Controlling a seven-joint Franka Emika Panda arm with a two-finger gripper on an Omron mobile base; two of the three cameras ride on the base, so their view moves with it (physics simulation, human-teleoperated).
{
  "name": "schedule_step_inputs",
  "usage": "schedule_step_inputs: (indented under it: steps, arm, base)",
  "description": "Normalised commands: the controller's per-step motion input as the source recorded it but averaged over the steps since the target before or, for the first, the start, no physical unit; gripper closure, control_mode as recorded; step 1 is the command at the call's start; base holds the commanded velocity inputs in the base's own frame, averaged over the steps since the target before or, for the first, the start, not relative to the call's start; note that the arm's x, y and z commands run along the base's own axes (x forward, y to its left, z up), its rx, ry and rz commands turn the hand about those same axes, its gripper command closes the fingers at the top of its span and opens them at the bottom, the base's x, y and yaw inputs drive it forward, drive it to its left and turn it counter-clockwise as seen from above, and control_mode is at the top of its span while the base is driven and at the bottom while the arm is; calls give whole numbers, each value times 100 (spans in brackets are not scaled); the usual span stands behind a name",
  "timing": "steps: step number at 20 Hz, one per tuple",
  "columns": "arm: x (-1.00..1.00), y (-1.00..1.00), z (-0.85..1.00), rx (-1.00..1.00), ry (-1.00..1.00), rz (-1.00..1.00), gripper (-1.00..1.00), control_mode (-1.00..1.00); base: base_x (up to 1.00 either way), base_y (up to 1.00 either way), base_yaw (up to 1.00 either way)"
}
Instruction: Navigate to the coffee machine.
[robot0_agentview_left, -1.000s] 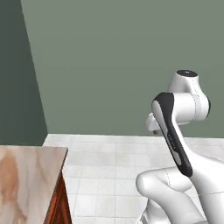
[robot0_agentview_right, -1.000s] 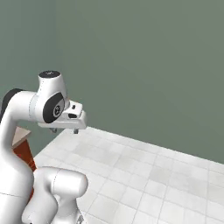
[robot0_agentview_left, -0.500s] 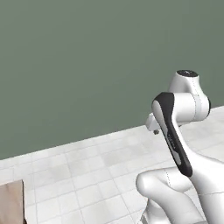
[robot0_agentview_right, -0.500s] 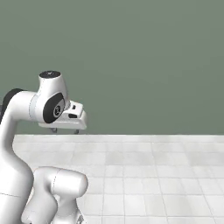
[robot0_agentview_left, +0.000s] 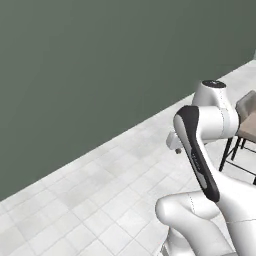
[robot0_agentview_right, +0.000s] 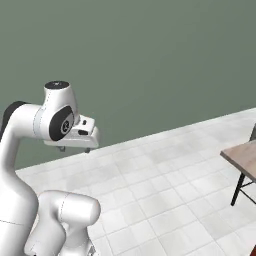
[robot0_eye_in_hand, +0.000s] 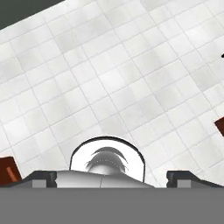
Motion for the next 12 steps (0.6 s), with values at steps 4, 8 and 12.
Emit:
schedule_step_inputs:
  steps: [4,8,12]
  arm:
    - [0,0,0,0,0,0,-100,100]
    - [0,0,0,0,0,0,-100,100]
    - [0,0,0,0,0,0,-100,100]
  base:
    - [0,-37,-67]
    - [0,-52,-63]
    - [0,-71,-58]
